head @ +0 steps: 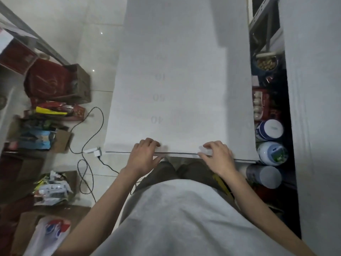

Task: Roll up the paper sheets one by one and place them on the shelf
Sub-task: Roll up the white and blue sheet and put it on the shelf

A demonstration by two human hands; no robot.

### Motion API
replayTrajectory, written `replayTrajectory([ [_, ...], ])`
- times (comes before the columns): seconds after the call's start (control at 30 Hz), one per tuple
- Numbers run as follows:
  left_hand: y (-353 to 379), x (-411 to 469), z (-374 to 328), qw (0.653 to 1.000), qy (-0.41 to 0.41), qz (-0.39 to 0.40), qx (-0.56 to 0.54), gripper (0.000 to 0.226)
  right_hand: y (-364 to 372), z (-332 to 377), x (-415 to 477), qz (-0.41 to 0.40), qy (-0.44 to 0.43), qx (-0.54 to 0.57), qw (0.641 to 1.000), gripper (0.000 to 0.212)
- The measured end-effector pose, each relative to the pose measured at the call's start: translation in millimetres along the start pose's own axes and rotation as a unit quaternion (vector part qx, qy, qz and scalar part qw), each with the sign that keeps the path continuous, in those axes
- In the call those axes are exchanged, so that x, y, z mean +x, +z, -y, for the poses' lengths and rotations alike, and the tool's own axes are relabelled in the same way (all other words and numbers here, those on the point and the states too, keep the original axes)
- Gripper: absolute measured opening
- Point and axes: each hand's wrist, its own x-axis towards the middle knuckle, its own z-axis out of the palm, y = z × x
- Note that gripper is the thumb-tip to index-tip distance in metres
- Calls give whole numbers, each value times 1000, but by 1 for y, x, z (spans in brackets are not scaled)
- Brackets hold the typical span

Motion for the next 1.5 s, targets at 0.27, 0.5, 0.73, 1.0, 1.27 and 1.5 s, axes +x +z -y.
replayTrajectory([
  [0.27, 12, 25, 25, 997, 22, -9, 76, 24, 11, -10, 8, -62, -23, -70, 995, 16],
  [0.5, -4, 53, 27, 992, 71, -106, -9, 14, 1, -7, 27, -120, -57, 30, 991, 9],
  [0.73, 5, 69, 55, 962, 215, -141, 87, 41, 3, -32, 49, -158, -237, -65, 956, 20],
  [1.0, 16, 69, 61, 943, 227, -213, 119, 23, -1, -57, 49, -147, -257, -137, 945, 32],
  [1.27, 8, 101, 62, 945, 205, -211, 146, 18, -8, -45, 81, -162, -194, -99, 963, 21],
  [1.5, 14, 108, 75, 939, 215, -211, 164, 51, -7, -53, 91, -148, -185, -156, 959, 53],
])
